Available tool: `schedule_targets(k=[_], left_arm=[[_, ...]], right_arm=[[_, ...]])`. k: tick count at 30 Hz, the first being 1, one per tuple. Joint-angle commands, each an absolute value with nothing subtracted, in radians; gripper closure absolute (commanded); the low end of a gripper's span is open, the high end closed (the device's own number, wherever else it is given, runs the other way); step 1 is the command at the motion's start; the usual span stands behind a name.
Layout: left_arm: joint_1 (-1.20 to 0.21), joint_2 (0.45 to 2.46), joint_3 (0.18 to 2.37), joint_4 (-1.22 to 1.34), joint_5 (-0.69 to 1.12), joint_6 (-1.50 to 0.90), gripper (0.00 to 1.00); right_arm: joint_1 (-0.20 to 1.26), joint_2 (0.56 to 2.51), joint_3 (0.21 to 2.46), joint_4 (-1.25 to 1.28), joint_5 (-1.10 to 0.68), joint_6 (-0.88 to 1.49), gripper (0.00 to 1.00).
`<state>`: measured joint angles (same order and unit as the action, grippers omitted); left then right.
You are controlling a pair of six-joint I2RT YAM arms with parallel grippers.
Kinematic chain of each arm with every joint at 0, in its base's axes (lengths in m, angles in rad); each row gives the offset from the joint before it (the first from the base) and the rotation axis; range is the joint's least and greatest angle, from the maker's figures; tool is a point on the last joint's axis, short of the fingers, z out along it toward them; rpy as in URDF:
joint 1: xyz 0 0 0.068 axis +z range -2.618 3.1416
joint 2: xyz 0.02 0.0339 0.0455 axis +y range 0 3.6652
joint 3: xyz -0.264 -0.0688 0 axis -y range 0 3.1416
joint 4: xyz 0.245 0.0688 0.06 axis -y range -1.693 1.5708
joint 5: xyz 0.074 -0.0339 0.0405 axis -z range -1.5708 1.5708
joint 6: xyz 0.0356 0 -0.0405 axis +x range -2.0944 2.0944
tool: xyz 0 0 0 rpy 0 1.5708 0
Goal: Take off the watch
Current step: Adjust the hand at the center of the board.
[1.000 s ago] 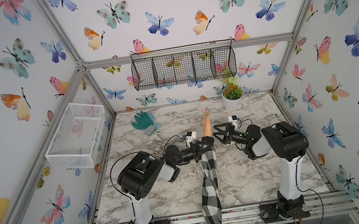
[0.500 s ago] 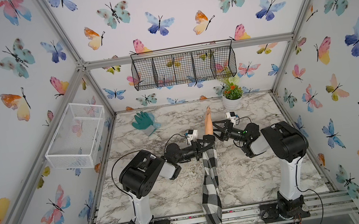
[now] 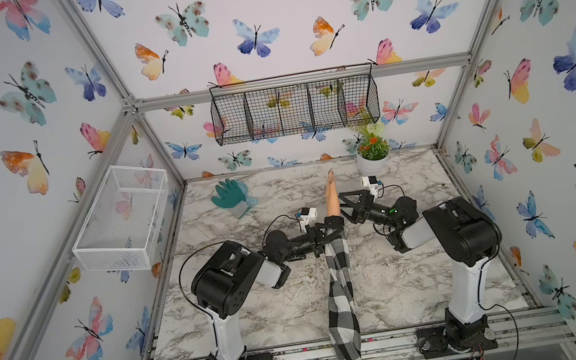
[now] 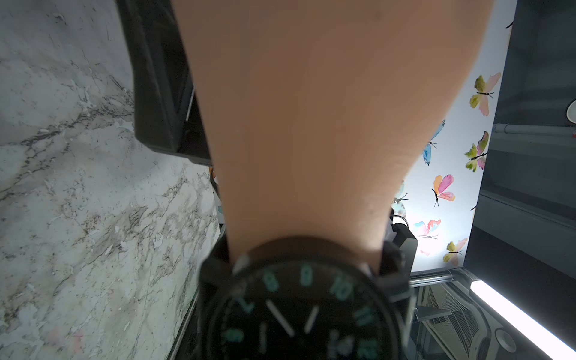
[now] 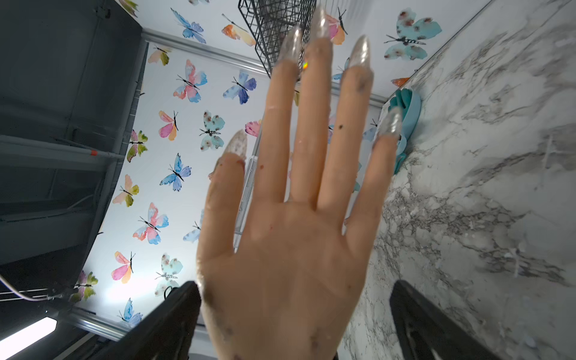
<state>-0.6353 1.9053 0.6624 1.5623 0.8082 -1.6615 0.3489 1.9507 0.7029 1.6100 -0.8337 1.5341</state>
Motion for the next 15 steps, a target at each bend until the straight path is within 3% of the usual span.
schedule_targets(k=[1, 15], left_arm=[[-0.638, 1.911, 0.690, 1.743, 0.799, -1.673, 0.99], [-0.644, 1.939, 0.710, 1.743, 0.815, -1.698, 1.00]], right_arm=[[0.354, 1.915, 0.667, 1.815, -0.814, 1.505, 0.02], [0.360, 1.971, 0.727, 1.797, -0.853, 1.541, 0.02]])
